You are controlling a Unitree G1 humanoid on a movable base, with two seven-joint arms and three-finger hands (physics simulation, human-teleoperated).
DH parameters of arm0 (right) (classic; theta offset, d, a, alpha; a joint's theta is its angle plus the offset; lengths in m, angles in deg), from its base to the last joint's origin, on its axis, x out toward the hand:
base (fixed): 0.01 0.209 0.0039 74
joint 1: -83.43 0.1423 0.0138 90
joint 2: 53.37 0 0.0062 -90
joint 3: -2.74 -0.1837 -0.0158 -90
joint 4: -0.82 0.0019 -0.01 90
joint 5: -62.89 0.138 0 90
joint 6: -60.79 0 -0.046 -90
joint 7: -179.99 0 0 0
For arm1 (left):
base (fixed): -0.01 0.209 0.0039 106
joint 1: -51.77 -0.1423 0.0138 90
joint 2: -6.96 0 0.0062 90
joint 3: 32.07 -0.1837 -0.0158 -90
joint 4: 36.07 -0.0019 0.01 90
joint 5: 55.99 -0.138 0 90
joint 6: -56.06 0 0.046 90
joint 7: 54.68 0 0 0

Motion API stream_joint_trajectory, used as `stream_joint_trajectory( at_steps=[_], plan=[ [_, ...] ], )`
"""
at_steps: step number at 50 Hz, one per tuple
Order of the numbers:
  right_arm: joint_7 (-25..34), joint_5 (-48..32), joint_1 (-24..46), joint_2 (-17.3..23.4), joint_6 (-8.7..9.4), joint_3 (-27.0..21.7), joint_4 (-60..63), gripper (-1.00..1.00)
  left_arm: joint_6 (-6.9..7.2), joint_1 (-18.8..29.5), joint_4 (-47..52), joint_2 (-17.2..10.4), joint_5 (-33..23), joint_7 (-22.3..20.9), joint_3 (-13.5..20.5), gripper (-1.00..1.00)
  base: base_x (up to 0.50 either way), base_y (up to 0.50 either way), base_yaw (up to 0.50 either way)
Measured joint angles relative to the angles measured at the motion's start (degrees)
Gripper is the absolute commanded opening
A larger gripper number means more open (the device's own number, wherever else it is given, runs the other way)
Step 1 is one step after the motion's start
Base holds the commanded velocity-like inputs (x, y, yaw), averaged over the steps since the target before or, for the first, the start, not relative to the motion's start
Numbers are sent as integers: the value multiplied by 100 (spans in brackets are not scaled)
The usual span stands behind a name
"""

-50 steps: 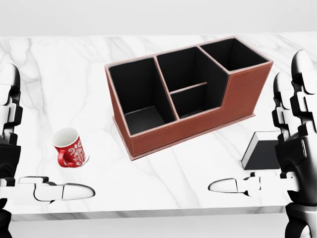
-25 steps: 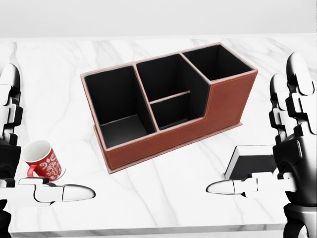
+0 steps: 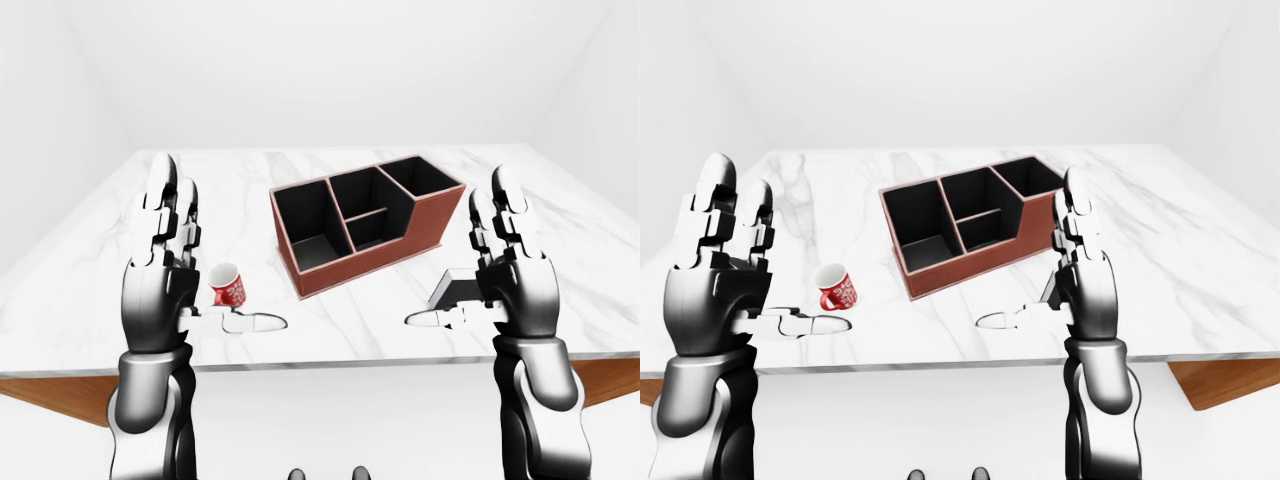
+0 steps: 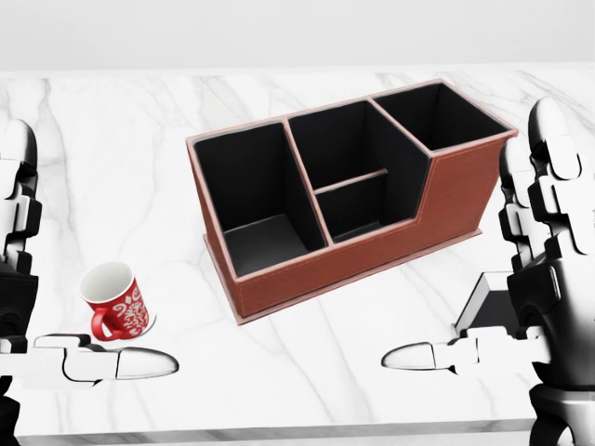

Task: Pick up the book and place it in the back compartment of the caddy.

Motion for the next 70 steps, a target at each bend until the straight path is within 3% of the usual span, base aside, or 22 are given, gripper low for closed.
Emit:
stream_joint_trajectory(
  at_steps=[8,24,46,57,70],
  plan=[
    [-36,12,31,6,0,-35,-1,100,0,0,1,14,6,-3,-14,100,2,0,0],
    [-11,267,32,42,0,-136,47,100,0,25,34,16,35,-2,2,100,49,0,0],
    [-119,162,214,154,0,-226,448,100,0,117,26,-18,101,11,82,100,0,0,0],
    [224,-165,383,472,0,-528,863,100,0,297,-87,-109,199,39,249,100,0,0,0],
    [1319,-1394,481,928,0,-952,911,100,0,505,-178,-245,364,105,459,100,0,0,0]
  ],
)
